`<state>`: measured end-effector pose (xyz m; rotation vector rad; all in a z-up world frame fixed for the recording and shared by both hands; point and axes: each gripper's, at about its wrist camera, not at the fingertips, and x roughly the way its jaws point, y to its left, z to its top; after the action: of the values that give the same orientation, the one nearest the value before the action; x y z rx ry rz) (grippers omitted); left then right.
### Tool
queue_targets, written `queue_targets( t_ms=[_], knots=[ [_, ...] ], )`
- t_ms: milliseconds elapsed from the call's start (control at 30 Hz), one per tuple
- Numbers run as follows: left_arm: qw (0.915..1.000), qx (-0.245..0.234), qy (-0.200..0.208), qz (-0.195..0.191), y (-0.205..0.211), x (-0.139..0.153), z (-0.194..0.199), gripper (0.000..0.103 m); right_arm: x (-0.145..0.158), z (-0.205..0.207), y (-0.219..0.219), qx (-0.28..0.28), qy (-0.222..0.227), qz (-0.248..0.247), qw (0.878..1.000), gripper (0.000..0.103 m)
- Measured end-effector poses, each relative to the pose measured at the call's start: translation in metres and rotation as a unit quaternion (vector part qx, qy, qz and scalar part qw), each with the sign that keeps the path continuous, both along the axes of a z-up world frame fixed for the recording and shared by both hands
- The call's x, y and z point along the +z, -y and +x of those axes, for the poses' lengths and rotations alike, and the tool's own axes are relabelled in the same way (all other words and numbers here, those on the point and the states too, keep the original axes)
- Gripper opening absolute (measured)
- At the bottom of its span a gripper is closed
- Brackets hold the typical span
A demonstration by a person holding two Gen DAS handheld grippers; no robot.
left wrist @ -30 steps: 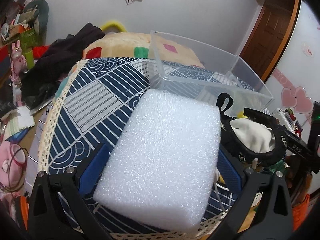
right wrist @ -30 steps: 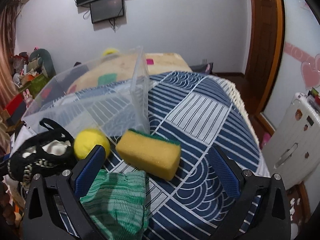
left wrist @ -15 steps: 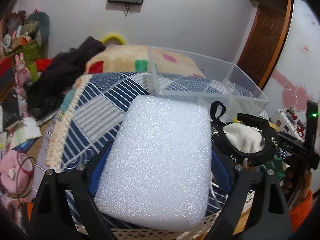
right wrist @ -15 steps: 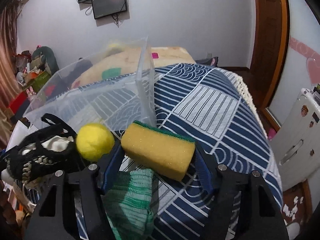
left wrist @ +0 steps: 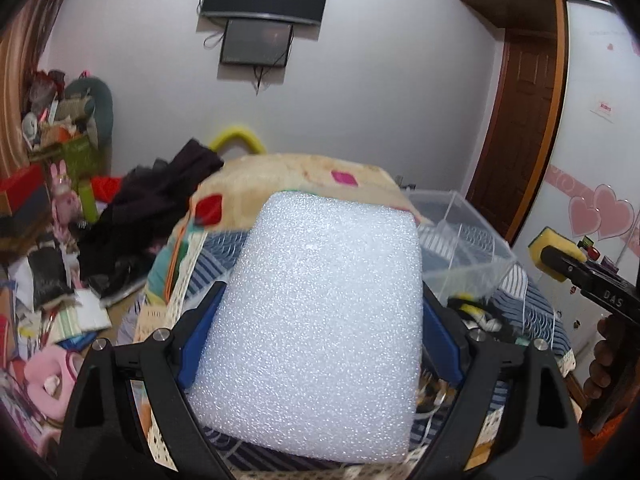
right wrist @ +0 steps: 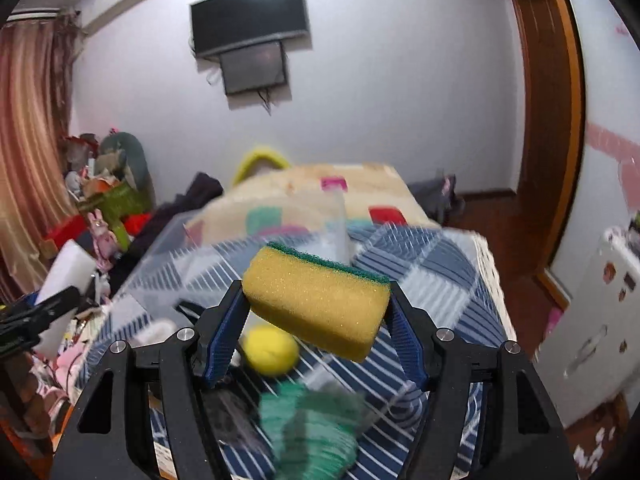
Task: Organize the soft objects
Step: 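Lower the foam block into the clear box with the left gripper while the right drops the sponge in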
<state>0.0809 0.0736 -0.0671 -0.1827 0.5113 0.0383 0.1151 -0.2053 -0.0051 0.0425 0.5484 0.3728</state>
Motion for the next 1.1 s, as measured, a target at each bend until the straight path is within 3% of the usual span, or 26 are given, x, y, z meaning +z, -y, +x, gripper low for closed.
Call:
queue_targets(
  t_ms=[233,467,633,767,933,1100],
  knots=[
    [0.9995,-0.007,0.029,0.007,0.01,0.026,0.022,0.089,0.018,0.012,-0.017,0.017,0.045,-0.005,0.999,0.066],
    [0.9997,-0.015,0.02,-0.002,0.014,0.039,0.064,0.089,0.026,0.031,-0.033,0.029,0.063,-0.013,0.997,0.066],
    [0.9996,-0.028,-0.002,0.007,0.02,0.034,0.093,0.089,0.012,0.054,-0.048,0.047,0.037,-0.03,0.998,0.066],
    [0.9984,-0.041,-0.036,0.014,0.027,0.021,0.121,0.089,-0.008,0.067,-0.057,0.053,0.006,-0.045,0.998,0.066],
    [0.9951,-0.057,-0.08,-0.005,0.034,-0.002,0.148,0.089,-0.032,0.079,-0.062,0.056,-0.037,-0.072,0.995,0.066],
    [0.9923,-0.061,-0.107,0.005,0.042,-0.02,0.165,0.089,-0.039,0.085,-0.06,0.066,-0.058,-0.087,0.992,0.066]
  ],
)
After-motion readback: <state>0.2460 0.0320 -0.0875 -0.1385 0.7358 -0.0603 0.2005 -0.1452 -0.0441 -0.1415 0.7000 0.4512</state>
